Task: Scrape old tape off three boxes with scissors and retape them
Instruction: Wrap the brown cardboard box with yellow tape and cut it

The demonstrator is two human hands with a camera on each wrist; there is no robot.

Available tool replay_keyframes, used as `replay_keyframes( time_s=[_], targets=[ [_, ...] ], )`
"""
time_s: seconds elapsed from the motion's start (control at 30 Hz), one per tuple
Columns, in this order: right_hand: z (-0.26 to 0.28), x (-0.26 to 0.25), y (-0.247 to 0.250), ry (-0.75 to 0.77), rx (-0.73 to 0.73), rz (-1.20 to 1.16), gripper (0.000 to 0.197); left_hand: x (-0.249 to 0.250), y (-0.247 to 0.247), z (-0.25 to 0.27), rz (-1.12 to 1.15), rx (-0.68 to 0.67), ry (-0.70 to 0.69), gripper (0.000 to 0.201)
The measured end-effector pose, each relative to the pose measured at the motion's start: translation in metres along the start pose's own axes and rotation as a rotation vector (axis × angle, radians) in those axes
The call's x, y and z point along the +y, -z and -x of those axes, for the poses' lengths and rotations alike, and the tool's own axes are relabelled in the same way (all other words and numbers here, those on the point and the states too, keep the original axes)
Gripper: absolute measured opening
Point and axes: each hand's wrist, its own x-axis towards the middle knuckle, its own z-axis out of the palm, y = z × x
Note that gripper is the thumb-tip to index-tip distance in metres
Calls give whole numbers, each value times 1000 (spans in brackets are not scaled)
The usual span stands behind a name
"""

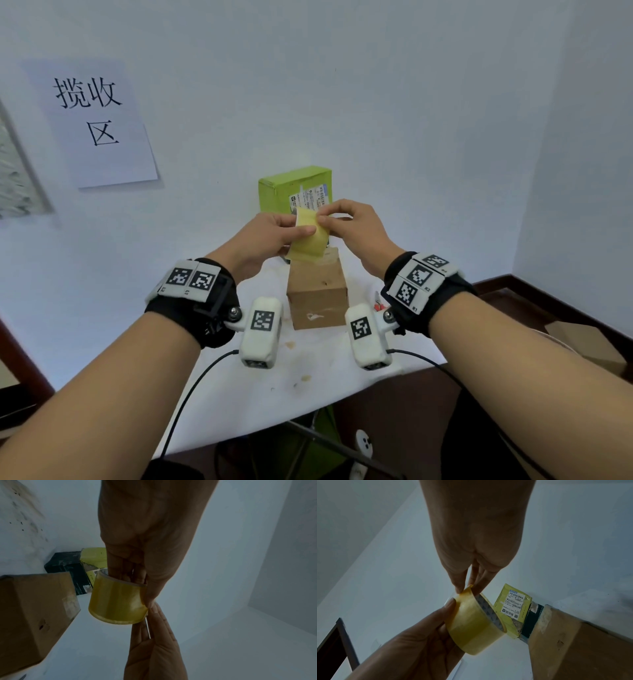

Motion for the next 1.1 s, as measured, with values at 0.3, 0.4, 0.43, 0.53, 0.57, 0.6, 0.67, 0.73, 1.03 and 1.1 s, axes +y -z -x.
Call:
replay_keyframes(
  time_s=[0.3,0.4,0.43,0.53,0.57,0.6,0.67,0.73,1.03,1.1],
  targets=[
    [0,-7,0,63,68,104,18,4,-3,-15,-417,244,-183,55],
    [1,-10,0,87,92,136,15,11,-8,-18,-478,213,-320,30],
    [1,-10,0,95,102,151,13,12,-10,-18,-467,212,-321,21],
    [2,-10,2,110,132,209,9,12,-13,-23,-396,244,-278,8],
    [2,-10,4,113,136,222,6,12,-14,-25,-364,242,-254,6],
    [3,-10,4,112,134,235,4,11,-15,-26,-329,228,-229,4],
    [5,-10,8,107,122,257,2,10,-16,-26,-243,174,-176,3],
    [6,-9,10,108,107,267,9,9,-18,-26,-158,130,-136,5],
    [18,-7,9,-87,-78,292,28,0,-16,-27,-20,171,-83,5],
    [17,-6,7,-80,-106,275,30,-3,-16,-26,-52,165,-87,8]
  ],
)
